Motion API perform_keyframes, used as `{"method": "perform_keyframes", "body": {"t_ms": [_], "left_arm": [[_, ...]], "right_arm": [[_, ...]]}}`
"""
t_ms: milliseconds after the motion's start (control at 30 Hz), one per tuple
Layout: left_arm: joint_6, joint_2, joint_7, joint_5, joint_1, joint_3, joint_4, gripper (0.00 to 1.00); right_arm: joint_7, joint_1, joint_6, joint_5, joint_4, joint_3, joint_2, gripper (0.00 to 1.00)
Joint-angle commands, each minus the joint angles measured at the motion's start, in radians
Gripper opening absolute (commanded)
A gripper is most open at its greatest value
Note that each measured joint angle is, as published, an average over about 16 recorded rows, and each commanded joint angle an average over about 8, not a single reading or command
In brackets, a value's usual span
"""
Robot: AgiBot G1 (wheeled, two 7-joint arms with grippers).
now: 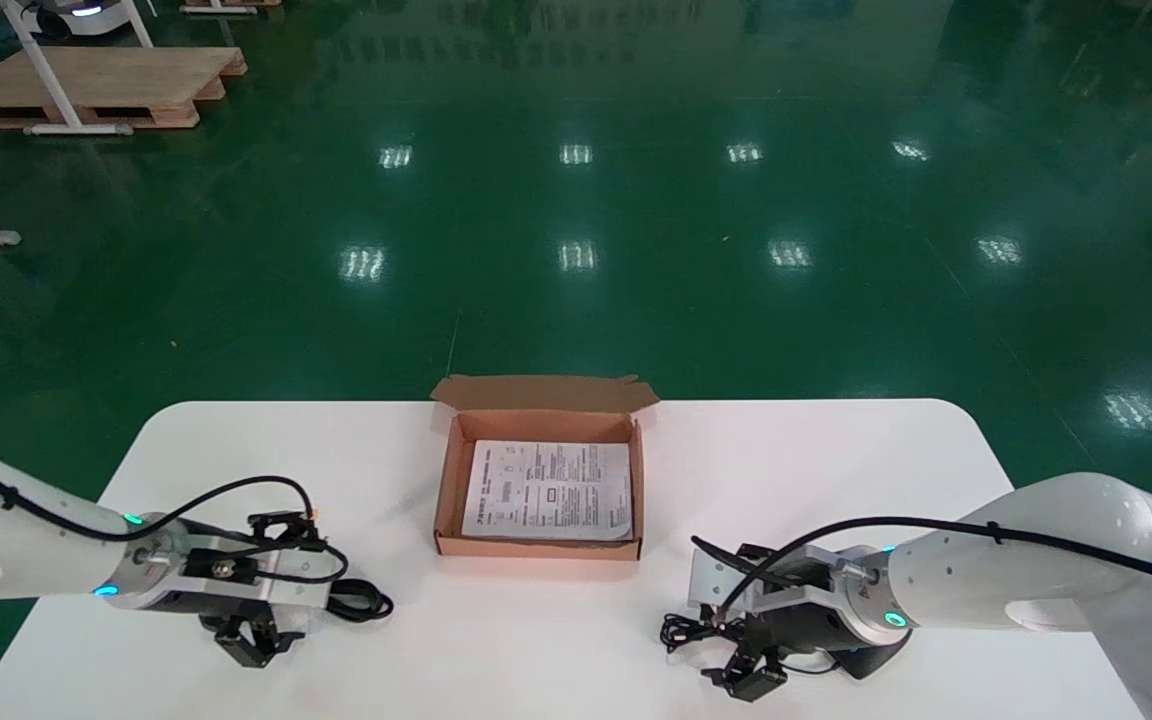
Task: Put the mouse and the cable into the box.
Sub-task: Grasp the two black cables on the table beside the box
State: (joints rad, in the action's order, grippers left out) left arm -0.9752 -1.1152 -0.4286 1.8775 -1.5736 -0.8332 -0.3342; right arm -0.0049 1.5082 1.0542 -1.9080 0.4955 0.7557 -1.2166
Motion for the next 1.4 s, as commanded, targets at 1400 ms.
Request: {"method": "perform_keyframes", "body": {"t_ms": [1400], "left_arm": [[0.0,0.001,0.001,0.0,0.001,0.0,-0.003,0.0]], "right_arm": [[0.003,-0.004,0.004,0.002,0.012,-0.001,0.003,0.0]]}}
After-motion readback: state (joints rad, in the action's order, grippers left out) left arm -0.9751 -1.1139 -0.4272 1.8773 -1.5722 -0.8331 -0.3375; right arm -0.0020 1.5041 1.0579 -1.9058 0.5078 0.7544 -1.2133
